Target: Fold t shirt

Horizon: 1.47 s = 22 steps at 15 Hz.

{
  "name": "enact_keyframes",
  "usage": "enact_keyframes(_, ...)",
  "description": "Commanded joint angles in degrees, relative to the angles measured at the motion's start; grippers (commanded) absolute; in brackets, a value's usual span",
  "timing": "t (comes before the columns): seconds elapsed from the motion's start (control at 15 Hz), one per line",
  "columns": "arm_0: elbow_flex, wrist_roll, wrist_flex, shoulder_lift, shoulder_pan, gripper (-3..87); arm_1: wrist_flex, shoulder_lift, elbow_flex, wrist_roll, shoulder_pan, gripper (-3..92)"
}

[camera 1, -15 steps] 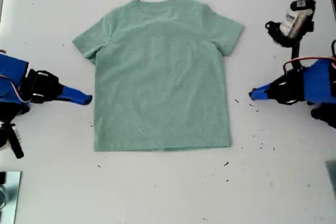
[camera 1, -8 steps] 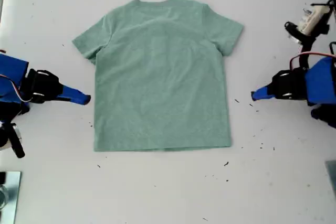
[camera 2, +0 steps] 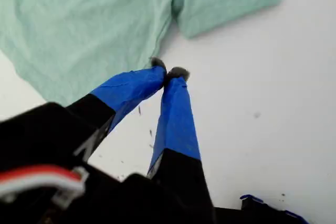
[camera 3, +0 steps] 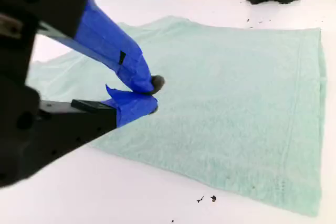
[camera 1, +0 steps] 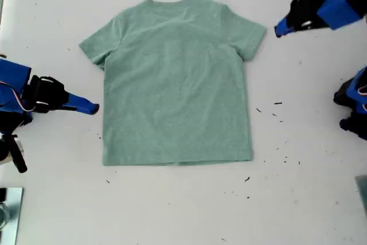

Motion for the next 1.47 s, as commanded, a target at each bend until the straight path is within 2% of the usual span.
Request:
enact_keyframes(0.0, -0.18, -0.79, -0.18, 0.26, 0.35, -0.1, 2.02, -5.10, -10.90, -5.62, 5.89, 2.5)
enact_keyframes(0.07, -0.18, -0.79, -0.18, 0.26, 0.53, -0.1, 3.43, -8.00, -14.15, -7.03, 7.03, 6.4)
enact_keyframes(0.13, -0.18, -0.79, -0.18, 0.26, 0.62, -0.1, 4.66, -11.07, -17.40, -8.53, 7.21, 23.1)
enact_keyframes(0.2, -0.18, -0.79, -0.18, 0.26, 0.70, -0.1, 5.54, -13.80, -20.83, -10.02, 7.03, 31.3)
enact_keyframes(0.4, -0.18, -0.79, -0.18, 0.26, 0.70, -0.1, 0.97, -15.82, -18.11, -12.83, 9.32, 30.4)
enact_keyframes(0.73, -0.09, -0.79, -0.18, 0.26, 0.44, -0.1, -21.27, -24.35, -0.35, -18.90, 13.45, 29.9)
enact_keyframes(0.93, -0.09, -0.79, -0.18, 0.26, 0.26, -0.1, -29.97, -34.01, 1.85, -20.57, 13.62, 29.8)
enact_keyframes(1.13, -0.09, -0.88, -0.18, 0.26, 0.35, -0.1, -33.93, -42.54, 2.29, -21.45, 13.62, 28.2)
enact_keyframes(1.2, -0.09, -0.97, -0.18, 0.26, 0.35, -0.1, -34.45, -45.44, 1.93, -21.71, 13.62, 22.8)
enact_keyframes(1.27, -0.09, -0.97, -0.18, 0.26, 0.35, -0.1, -34.28, -47.46, 1.14, -21.53, 13.71, 7.8)
enact_keyframes(1.33, -0.09, -0.97, -0.18, 0.26, 0.44, -0.1, -34.28, -47.64, 1.14, -21.62, 13.36, -0.5)
enact_keyframes(1.4, -0.09, -0.97, -0.18, 0.26, 0.44, -0.1, -33.57, -47.55, 0.09, -21.97, 12.83, -0.5)
